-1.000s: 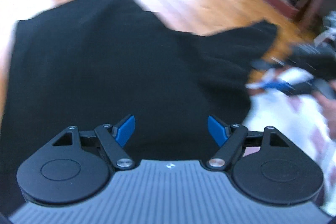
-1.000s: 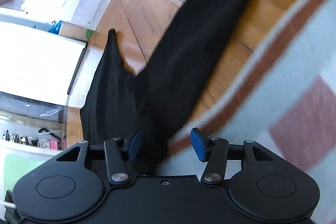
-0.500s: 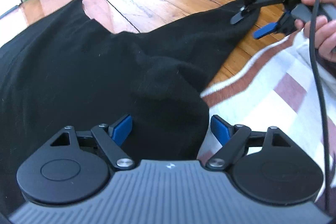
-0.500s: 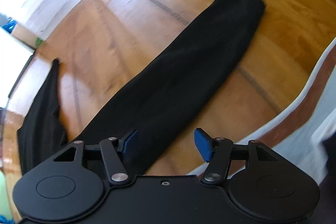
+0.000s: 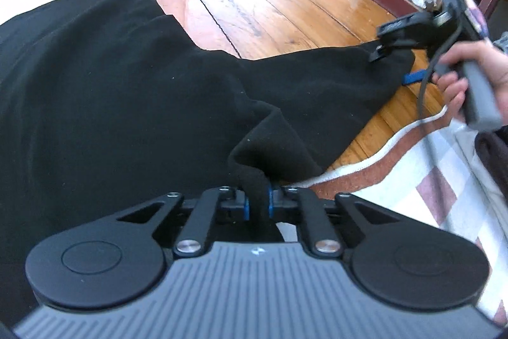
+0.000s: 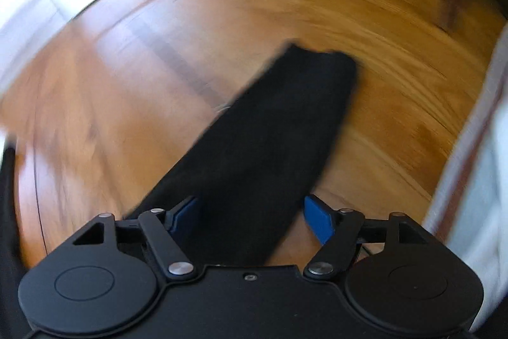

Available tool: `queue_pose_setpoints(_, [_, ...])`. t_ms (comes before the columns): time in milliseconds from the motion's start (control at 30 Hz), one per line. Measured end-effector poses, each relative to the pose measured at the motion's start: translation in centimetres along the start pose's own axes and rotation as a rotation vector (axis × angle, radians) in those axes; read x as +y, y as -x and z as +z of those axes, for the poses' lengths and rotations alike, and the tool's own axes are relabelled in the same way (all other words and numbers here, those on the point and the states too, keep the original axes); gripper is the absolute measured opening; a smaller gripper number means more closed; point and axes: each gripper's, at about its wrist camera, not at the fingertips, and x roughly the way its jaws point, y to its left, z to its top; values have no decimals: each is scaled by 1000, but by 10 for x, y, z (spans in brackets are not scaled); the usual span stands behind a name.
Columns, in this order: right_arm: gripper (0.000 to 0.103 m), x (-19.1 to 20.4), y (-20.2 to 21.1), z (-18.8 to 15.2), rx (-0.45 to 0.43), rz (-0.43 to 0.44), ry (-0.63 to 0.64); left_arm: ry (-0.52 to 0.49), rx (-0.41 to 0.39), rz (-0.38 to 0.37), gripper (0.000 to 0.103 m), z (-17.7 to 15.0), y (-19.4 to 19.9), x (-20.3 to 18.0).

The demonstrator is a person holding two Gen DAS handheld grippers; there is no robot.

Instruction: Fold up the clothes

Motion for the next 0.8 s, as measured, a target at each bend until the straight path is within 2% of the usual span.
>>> queue_pose_setpoints(67, [8, 18, -1, -3, -37, -35, 131, -22, -11, -16, 6, 3, 3, -2])
queue_pose_setpoints(133, [8, 26, 18, 1, -125, -26, 205, -31, -24, -57, 5, 7, 11, -3])
queue_pose_setpoints(200, [8, 19, 45, 8, -244, -26, 192, -26, -39, -121, 5, 13, 23, -3])
queue_pose_setpoints(233, [8, 13, 53, 14, -272, -48, 195, 2, -29, -171, 5, 16, 25, 1])
queue_pose_setpoints(267, [7, 7, 58, 19, -287, -66, 198, 31, -18, -220, 5, 18, 26, 4])
queue_pose_setpoints(333, [7, -6, 53, 25, -247, -105, 200, 120, 53, -274, 5, 17, 11, 14])
queue_pose_setpoints(400, [7, -15, 48, 24, -220, -124, 200, 171, 155, -261, 8, 9, -10, 20])
queue_pose_setpoints(500, [8, -18, 42, 14, -238, -120, 209, 204, 170, -286, 22, 5, -11, 26])
queue_pose_setpoints(567, [8, -18, 43, 8, -238, -122, 201, 170, 189, -269, 53, 9, -4, 23])
queue_pose_setpoints(667, [8, -18, 45, 5, -241, -124, 186, 130, 229, -253, 66, 12, 12, 22])
queue_pose_setpoints(800, [8, -12, 50, 13, -261, -128, 218, 165, 270, -225, 72, 1, 46, 45])
